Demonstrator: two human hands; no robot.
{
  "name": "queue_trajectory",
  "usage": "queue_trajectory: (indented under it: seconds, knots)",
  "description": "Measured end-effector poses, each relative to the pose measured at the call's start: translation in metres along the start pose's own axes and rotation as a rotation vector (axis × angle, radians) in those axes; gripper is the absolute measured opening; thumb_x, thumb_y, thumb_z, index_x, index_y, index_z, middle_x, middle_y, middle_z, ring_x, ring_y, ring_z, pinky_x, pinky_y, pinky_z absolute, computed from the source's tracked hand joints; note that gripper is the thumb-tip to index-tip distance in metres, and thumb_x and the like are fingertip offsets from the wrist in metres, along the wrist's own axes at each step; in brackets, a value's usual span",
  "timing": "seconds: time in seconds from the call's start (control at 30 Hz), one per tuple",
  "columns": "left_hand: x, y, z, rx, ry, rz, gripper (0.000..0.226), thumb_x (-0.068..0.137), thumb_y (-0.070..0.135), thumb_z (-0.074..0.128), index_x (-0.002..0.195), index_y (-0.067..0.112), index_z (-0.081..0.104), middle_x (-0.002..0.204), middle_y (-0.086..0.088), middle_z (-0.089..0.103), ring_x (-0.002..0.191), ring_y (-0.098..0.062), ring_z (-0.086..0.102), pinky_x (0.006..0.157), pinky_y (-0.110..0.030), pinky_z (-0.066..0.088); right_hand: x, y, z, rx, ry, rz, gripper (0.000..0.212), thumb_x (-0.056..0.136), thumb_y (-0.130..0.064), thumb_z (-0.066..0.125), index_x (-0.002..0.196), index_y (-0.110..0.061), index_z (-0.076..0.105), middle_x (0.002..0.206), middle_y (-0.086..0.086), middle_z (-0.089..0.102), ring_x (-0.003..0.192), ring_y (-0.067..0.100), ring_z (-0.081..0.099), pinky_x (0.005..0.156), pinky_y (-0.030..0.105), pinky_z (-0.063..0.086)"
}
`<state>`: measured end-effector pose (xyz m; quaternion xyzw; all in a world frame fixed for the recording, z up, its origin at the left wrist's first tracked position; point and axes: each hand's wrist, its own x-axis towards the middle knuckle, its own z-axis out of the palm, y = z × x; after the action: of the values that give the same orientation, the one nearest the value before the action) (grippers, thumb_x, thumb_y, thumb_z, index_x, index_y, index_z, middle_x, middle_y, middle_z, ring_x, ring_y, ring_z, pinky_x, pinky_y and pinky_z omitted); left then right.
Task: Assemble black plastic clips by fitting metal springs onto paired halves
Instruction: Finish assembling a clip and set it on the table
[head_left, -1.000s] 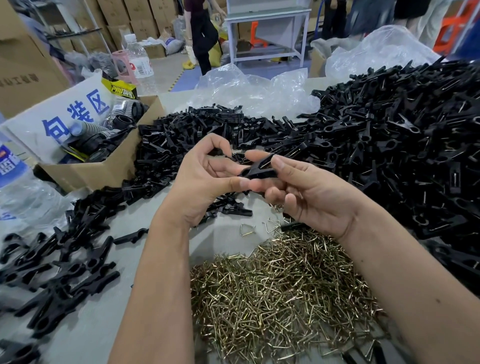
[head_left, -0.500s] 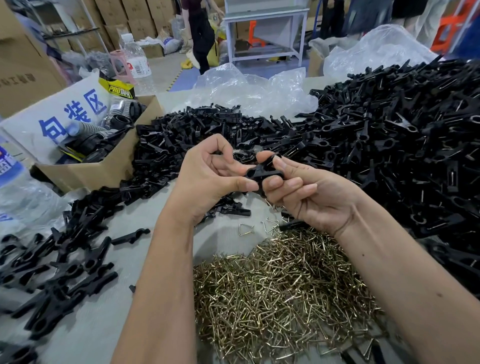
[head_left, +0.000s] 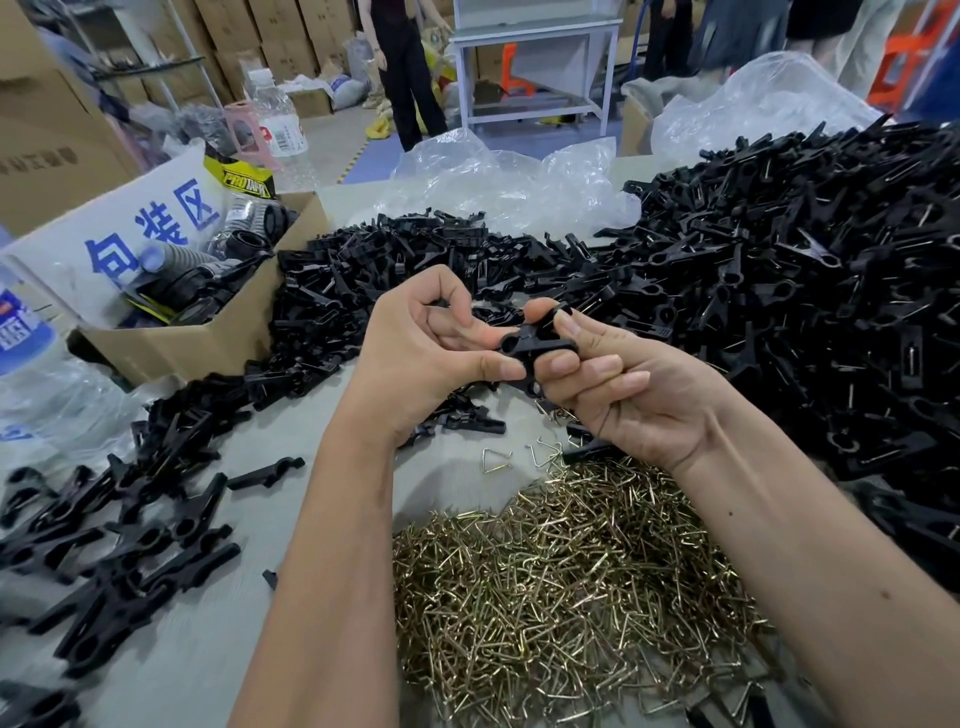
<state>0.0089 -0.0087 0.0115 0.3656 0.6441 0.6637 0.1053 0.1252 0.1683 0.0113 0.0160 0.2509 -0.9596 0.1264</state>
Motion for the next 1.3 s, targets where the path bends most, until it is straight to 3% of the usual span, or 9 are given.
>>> queue_trajectory:
  seconds: [0.33,0.47,0.67,0.83,0.97,1.07,1.17,1.23,1.3]
  knots:
    - [0.001,0.004,0.003,0.058,-0.038,0.003,0.051,0.055,0.009,0.095,0.083,0.007,0.052,0.082,-0.009,0.08,0.07,-0.016,0.077,0.06,-0.03,0.062,0.0,-0.003,-0.003,0.025,0.037,-0.007,0.024,0.092,-0.008,0.057,0.104,-0.003,0.076,0.072,0.011,0.051,0.043,0.006,0.051,0.033,0.012,0.043]
    - [0.002,0.006,-0.002,0.127,-0.06,0.006,0.048,0.057,0.002,0.097,0.079,0.01,0.055,0.077,-0.009,0.079,0.068,-0.02,0.078,0.063,-0.038,0.063,0.001,-0.001,-0.003,0.018,0.038,0.011,0.024,0.093,-0.01,0.054,0.103,-0.003,0.076,0.071,0.011,0.051,0.043,0.004,0.048,0.032,0.012,0.042]
    - [0.003,0.007,-0.004,0.175,-0.07,0.027,0.048,0.057,-0.001,0.097,0.075,0.014,0.056,0.071,-0.012,0.076,0.074,-0.02,0.079,0.063,-0.033,0.063,0.002,0.001,-0.004,0.072,0.016,0.045,0.022,0.096,-0.01,0.052,0.103,-0.004,0.072,0.069,0.013,0.052,0.04,0.006,0.05,0.03,0.013,0.041]
    - [0.003,0.006,-0.001,0.186,-0.08,0.025,0.046,0.061,0.003,0.097,0.076,0.011,0.054,0.071,-0.01,0.076,0.065,-0.022,0.076,0.06,-0.034,0.063,0.001,0.003,-0.008,0.055,0.001,0.02,0.02,0.096,-0.01,0.054,0.104,-0.006,0.071,0.068,0.011,0.051,0.041,0.001,0.043,0.03,0.012,0.04]
    - [0.003,0.006,-0.016,0.252,-0.083,-0.098,0.04,0.068,0.004,0.094,0.082,0.01,0.058,0.075,-0.011,0.077,0.074,-0.025,0.078,0.066,-0.031,0.061,0.0,-0.004,-0.001,-0.392,0.077,-0.228,0.026,0.095,-0.016,0.063,0.118,-0.014,0.076,0.073,0.006,0.059,0.05,0.004,0.049,0.038,0.01,0.042]
    - [-0.003,0.006,-0.038,0.51,-0.138,-0.269,0.031,0.066,0.016,0.096,0.081,0.023,0.069,0.081,0.002,0.077,0.078,-0.011,0.073,0.07,-0.025,0.057,-0.002,-0.018,0.004,-0.701,0.416,-0.597,0.033,0.098,-0.018,0.065,0.13,-0.021,0.072,0.076,0.006,0.068,0.057,0.009,0.057,0.047,0.018,0.048]
    - [-0.008,0.005,-0.047,0.728,-0.175,-0.466,0.034,0.062,0.019,0.1,0.083,0.026,0.074,0.086,0.004,0.071,0.075,-0.013,0.061,0.076,-0.036,0.056,-0.004,-0.024,0.001,-0.985,0.719,-0.832,0.054,0.102,-0.016,0.065,0.153,-0.026,0.048,0.087,0.01,0.074,0.065,0.012,0.067,0.059,0.024,0.059]
    - [-0.009,0.009,-0.049,0.786,-0.196,-0.59,0.038,0.061,0.021,0.1,0.086,0.023,0.072,0.086,0.001,0.068,0.073,-0.015,0.061,0.077,-0.038,0.056,-0.001,-0.017,0.003,-1.358,0.807,-0.899,0.04,0.099,-0.014,0.069,0.138,-0.021,0.063,0.085,0.003,0.073,0.061,0.006,0.067,0.057,0.019,0.057]
    - [-0.009,0.012,-0.051,0.862,-0.245,-0.671,0.04,0.062,0.02,0.1,0.086,0.023,0.069,0.085,0.002,0.067,0.073,-0.016,0.063,0.07,-0.034,0.051,0.005,0.001,0.01,-1.731,0.687,-0.839,0.011,0.094,-0.016,0.075,0.104,-0.019,0.078,0.077,-0.01,0.071,0.059,0.0,0.064,0.055,0.01,0.049]
